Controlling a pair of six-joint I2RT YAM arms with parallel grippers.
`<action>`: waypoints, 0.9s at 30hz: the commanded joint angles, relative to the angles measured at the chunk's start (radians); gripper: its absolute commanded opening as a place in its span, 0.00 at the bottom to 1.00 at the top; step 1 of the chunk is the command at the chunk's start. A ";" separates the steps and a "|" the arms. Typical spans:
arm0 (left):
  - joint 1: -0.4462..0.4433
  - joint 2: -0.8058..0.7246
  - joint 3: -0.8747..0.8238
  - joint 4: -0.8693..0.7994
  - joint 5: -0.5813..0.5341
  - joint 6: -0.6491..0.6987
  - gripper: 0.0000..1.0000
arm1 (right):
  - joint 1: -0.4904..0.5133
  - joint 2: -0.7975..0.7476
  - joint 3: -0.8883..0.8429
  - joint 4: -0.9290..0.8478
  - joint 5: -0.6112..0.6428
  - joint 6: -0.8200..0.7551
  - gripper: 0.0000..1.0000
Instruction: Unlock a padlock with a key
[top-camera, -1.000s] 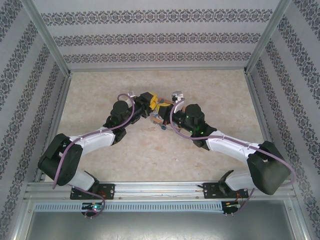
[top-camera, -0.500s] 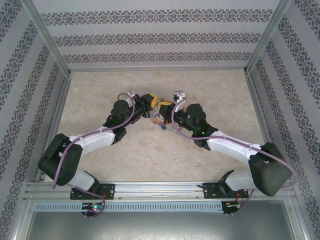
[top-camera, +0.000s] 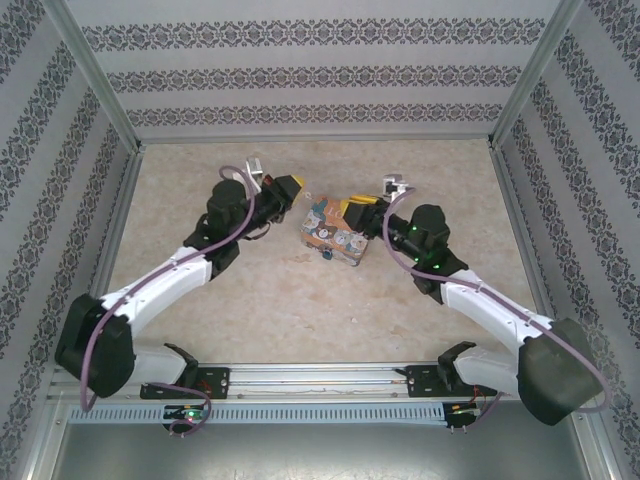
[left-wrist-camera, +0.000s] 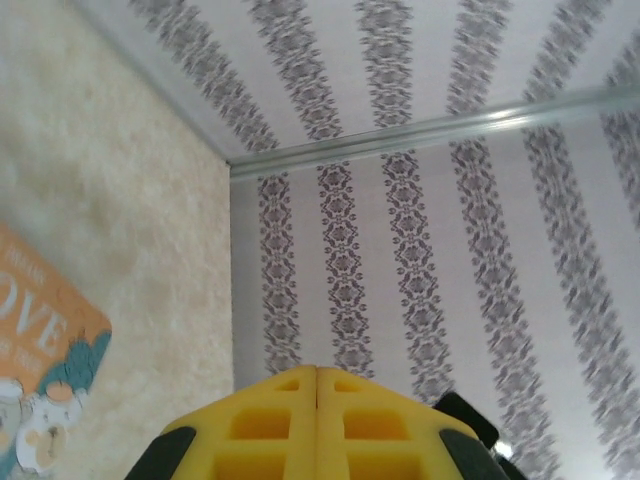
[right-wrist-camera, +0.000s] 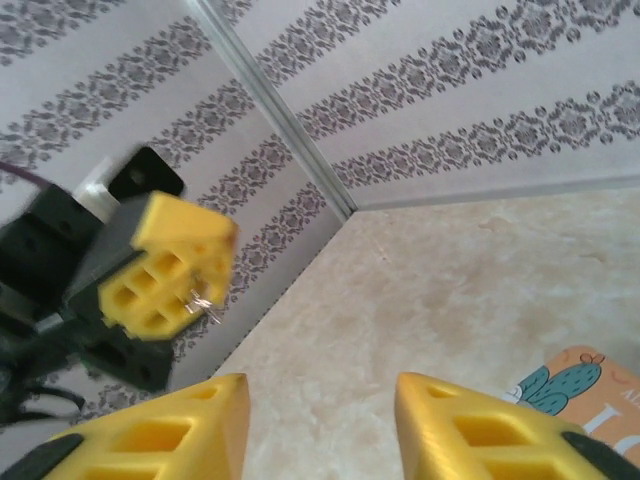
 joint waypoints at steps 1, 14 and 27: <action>0.010 -0.077 0.107 -0.264 0.051 0.423 0.00 | -0.047 -0.035 -0.013 0.009 -0.193 0.124 0.47; 0.011 -0.087 0.243 -0.399 0.270 0.739 0.00 | -0.035 0.055 0.091 0.268 -0.410 0.420 0.57; 0.010 -0.076 0.230 -0.358 0.285 0.724 0.00 | 0.061 0.187 0.215 0.304 -0.451 0.422 0.51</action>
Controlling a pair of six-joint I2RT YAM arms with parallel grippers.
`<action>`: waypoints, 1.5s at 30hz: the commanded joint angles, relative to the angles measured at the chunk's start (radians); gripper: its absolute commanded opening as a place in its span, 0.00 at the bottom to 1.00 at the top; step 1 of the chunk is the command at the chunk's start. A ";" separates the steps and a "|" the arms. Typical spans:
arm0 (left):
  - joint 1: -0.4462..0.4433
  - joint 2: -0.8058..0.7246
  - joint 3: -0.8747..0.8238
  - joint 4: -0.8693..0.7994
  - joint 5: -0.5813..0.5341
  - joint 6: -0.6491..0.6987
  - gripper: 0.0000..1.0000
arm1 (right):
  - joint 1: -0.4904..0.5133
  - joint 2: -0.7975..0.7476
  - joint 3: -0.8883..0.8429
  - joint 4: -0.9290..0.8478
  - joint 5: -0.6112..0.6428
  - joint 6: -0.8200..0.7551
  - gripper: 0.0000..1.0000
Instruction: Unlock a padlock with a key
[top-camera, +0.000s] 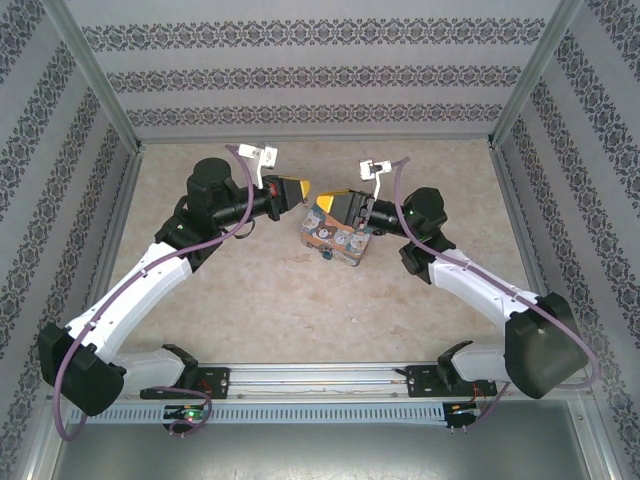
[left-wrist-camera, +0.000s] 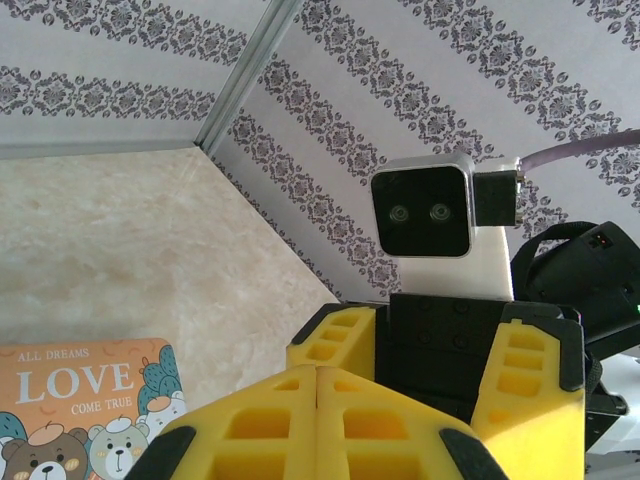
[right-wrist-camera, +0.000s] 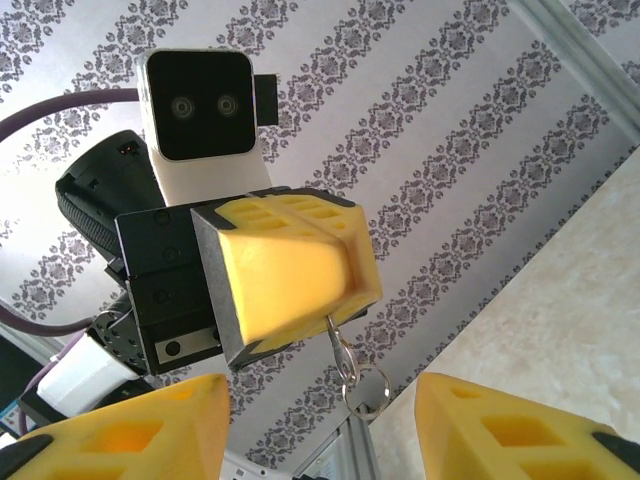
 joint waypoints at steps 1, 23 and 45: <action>0.009 0.007 0.019 0.014 0.020 0.023 0.00 | 0.020 0.024 0.044 0.053 -0.033 0.004 0.50; 0.009 0.017 0.013 0.021 -0.006 0.008 0.00 | 0.068 0.096 0.051 0.053 0.004 0.007 0.31; 0.009 0.010 0.015 0.010 -0.010 0.017 0.00 | 0.040 0.073 0.036 0.026 0.022 0.004 0.23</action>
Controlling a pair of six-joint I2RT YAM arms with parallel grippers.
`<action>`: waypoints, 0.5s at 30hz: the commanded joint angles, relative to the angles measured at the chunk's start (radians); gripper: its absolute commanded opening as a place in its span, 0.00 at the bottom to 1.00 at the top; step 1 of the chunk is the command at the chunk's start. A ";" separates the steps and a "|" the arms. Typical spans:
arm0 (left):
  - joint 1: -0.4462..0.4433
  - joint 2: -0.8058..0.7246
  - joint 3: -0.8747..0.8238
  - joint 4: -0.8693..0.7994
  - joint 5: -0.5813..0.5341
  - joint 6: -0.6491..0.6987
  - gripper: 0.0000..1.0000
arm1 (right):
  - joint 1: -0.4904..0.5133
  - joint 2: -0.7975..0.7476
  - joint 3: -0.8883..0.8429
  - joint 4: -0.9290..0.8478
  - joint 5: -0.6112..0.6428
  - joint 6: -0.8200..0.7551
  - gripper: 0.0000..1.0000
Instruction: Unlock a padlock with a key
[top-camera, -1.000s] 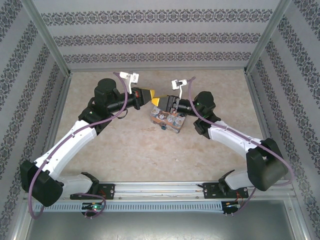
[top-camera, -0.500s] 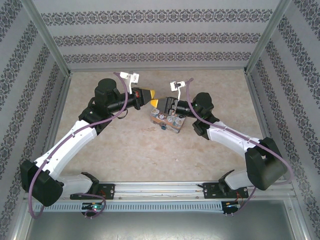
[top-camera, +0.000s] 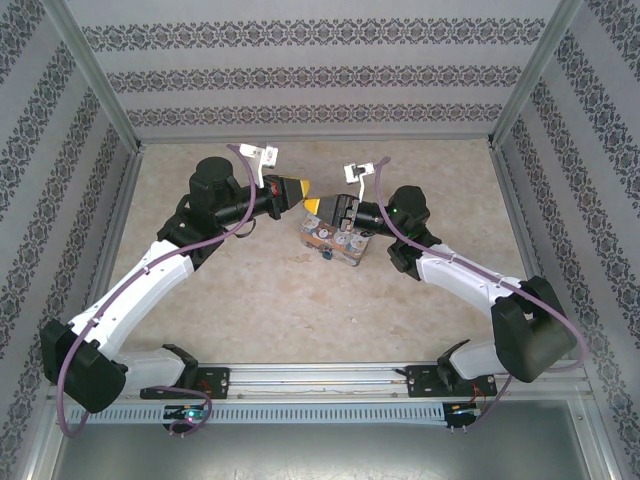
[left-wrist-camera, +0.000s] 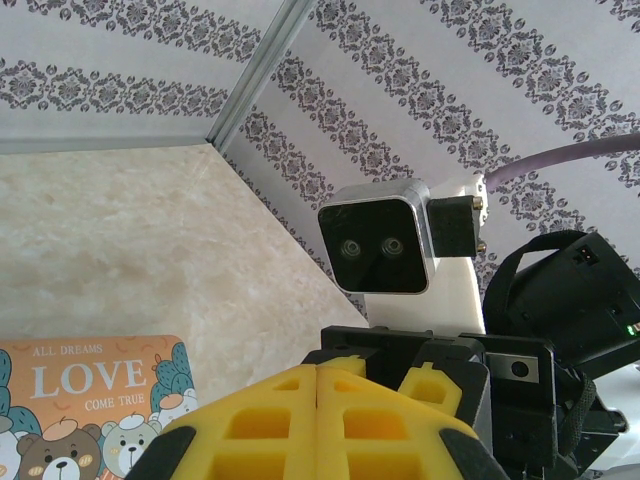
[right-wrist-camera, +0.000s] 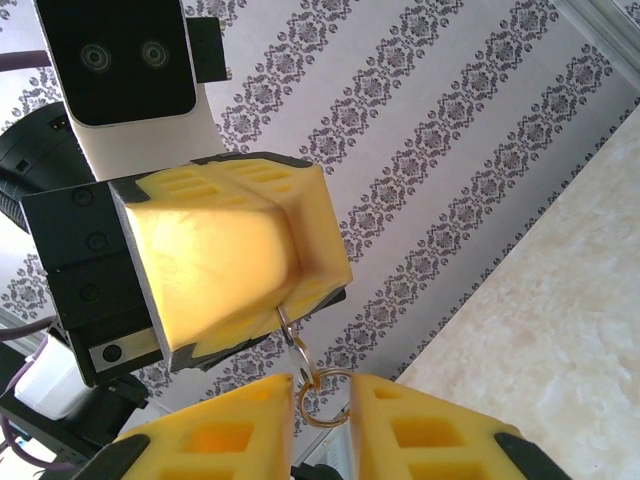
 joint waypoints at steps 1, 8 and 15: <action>0.003 -0.006 0.015 0.011 0.001 0.015 0.00 | -0.003 -0.011 0.018 0.025 0.006 -0.002 0.23; 0.003 -0.005 0.015 0.013 0.001 0.015 0.00 | -0.001 0.005 0.036 0.031 0.006 0.001 0.22; 0.003 -0.002 0.012 0.017 0.004 0.015 0.00 | 0.004 0.018 0.051 0.034 0.006 0.002 0.23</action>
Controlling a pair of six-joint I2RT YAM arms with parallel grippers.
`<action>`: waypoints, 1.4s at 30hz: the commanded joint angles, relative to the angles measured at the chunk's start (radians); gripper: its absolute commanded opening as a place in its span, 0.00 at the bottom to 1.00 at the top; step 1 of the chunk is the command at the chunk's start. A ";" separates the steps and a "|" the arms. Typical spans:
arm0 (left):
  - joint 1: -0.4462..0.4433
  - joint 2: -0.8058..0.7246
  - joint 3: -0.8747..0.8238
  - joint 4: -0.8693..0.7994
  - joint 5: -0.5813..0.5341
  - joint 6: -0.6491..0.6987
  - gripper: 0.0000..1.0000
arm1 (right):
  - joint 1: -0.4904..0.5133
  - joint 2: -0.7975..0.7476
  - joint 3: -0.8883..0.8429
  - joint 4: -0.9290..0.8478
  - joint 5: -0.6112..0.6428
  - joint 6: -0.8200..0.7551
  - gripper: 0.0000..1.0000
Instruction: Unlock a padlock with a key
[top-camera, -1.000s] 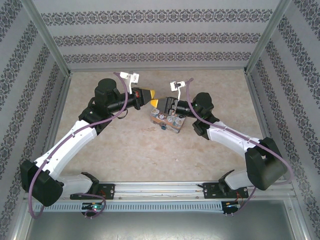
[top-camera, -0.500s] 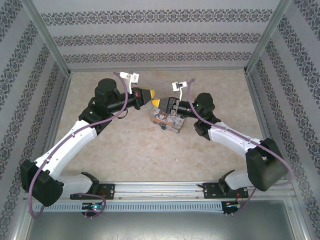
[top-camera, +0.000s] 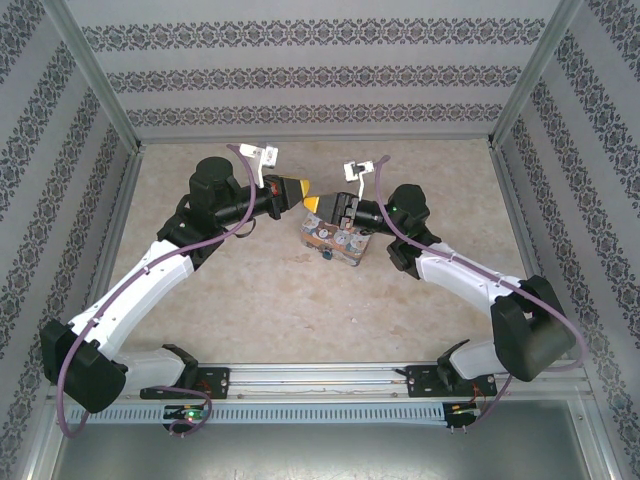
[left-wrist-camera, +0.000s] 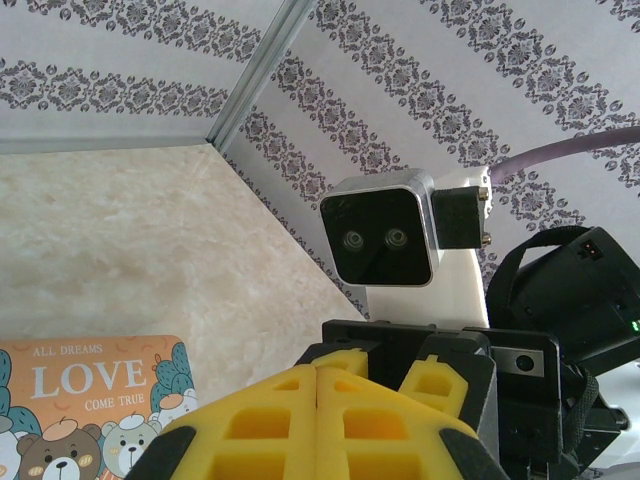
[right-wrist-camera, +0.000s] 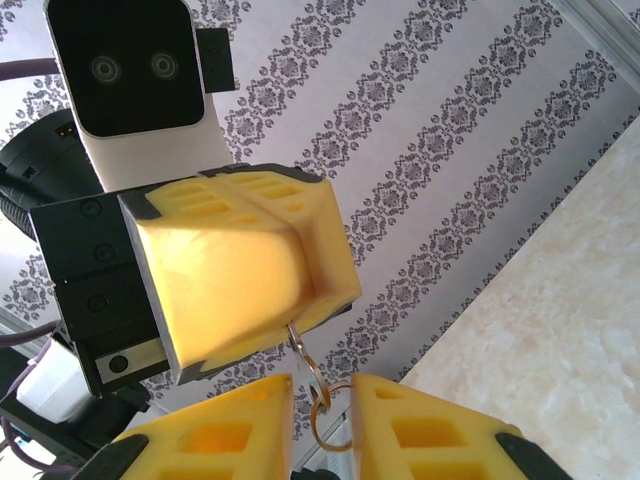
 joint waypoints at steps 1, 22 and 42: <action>0.003 -0.002 0.013 0.017 0.004 0.015 0.00 | 0.004 0.012 0.035 0.033 0.002 0.002 0.22; 0.009 -0.077 -0.023 0.003 -0.131 0.035 0.51 | -0.038 -0.086 -0.016 -0.248 0.028 -0.211 0.00; 0.003 -0.143 -0.411 0.033 -0.323 -0.043 0.67 | -0.269 -0.032 -0.155 -0.569 -0.072 -0.433 0.00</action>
